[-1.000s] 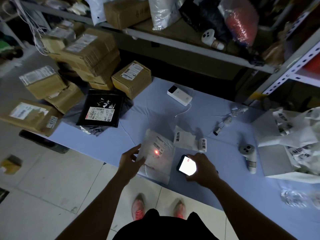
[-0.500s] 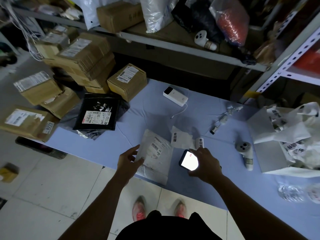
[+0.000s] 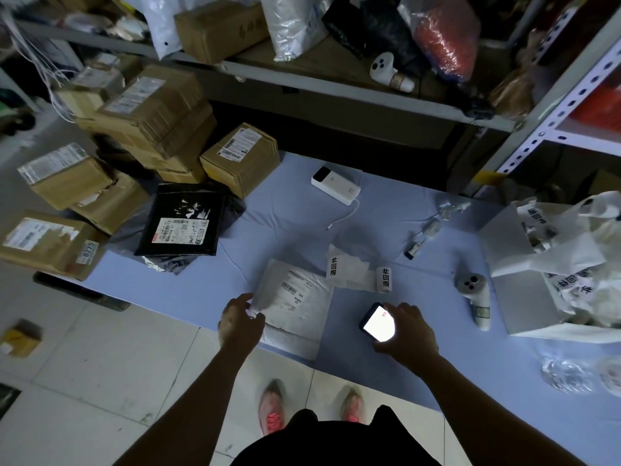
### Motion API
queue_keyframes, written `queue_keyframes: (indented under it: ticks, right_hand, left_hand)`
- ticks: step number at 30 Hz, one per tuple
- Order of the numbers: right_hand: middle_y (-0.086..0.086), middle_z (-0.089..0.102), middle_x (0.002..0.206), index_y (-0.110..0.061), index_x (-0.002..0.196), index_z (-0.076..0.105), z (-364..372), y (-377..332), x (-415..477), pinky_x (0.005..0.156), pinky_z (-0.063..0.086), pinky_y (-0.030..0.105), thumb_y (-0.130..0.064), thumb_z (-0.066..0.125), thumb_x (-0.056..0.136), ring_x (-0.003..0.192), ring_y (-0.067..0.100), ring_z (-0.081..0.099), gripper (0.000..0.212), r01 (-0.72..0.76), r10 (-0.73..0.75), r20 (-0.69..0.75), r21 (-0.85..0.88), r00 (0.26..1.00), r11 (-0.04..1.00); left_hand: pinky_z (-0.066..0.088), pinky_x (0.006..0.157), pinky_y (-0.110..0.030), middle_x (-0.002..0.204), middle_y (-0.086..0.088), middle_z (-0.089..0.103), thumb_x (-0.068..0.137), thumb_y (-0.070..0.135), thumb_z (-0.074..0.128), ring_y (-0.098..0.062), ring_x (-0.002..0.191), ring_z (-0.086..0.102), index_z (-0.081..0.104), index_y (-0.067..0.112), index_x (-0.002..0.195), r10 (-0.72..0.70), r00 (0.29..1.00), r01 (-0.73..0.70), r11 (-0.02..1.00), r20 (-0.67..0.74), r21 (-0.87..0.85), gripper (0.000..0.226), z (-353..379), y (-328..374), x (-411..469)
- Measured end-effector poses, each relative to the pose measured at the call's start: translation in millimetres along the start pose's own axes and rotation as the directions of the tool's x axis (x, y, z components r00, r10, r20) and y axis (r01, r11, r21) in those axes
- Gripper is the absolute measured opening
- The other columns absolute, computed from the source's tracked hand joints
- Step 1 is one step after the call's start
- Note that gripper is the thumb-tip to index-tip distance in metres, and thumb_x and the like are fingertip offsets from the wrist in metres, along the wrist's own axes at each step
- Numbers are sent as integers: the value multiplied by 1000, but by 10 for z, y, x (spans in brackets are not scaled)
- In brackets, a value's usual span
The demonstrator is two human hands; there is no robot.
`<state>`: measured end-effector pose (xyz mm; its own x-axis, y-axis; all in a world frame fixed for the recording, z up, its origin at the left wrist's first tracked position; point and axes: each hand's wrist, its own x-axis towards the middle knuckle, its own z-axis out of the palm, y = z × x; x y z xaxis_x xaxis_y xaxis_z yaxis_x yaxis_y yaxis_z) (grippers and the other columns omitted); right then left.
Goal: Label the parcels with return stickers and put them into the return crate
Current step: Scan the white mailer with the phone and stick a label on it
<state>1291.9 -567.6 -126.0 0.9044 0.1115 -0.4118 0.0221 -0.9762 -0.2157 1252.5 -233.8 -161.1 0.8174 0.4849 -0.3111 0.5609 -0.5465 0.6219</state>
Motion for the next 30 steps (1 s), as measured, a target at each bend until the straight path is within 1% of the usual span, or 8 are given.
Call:
queue_keyframes:
  ticks: [3,7,13,15,18,21,24,30]
  right_hand:
    - [-1,53,129,-32,149,43,112,145,-13,80,50,33,-56,80,70,125,20,46,90,-63,63,6,33,998,997]
    - [-2,55,127,-36,147,43,183,246,1,85,51,34,-61,77,70,123,19,50,88,-74,73,20,18,997,997]
    - [-2,53,135,-33,147,41,191,338,92,98,45,35,-66,70,75,127,20,49,85,3,-2,15,-46,1000,999]
    - [-3,52,139,-33,148,39,190,371,120,102,42,36,-72,67,75,129,20,48,88,36,-33,31,-97,999,995]
    - [-6,52,139,-34,145,45,126,418,164,102,41,36,-79,61,75,127,17,49,85,48,-46,28,-80,999,996]
    - [-8,61,127,-30,129,63,26,402,243,93,48,33,-67,61,84,115,15,58,57,36,-29,-114,64,993,997]
    - [-7,63,113,-23,115,70,-127,273,398,83,55,32,-45,66,91,103,15,64,33,-1,93,-212,399,973,917]
    - [-3,68,112,-15,119,72,-266,-65,789,93,54,32,-32,77,89,101,13,64,34,66,13,-110,684,994,727]
  left_hand:
    - [51,96,-44,123,-12,60,85,26,77,-29,116,55,62,15,132,101,995,-99,982,-7,160,50,145,162,-9]
    - [49,86,-25,119,-1,65,87,32,78,-19,106,63,63,17,129,151,972,-150,988,182,-19,48,402,610,8]
    - [60,75,-33,105,-5,73,72,56,81,-21,88,70,58,36,120,-61,966,139,943,252,-303,56,798,1293,116]
    - [51,49,-24,105,-16,74,81,46,79,-23,71,69,48,35,133,-217,902,389,784,374,-483,61,929,1456,140]
    - [40,50,-23,101,-10,74,91,26,74,-19,66,68,46,34,139,-240,841,517,620,485,-590,56,1053,1650,118]
    - [44,53,-25,95,-2,76,87,11,77,-16,71,69,70,22,118,-235,892,441,632,385,-637,33,1097,1685,141]
    - [45,49,-19,82,-1,73,83,-1,76,-8,58,63,76,12,105,-158,943,308,750,293,-586,25,999,1667,155]
    - [52,69,-23,87,0,73,83,-2,77,-10,74,65,77,14,104,118,957,17,890,266,-456,27,842,1547,158]
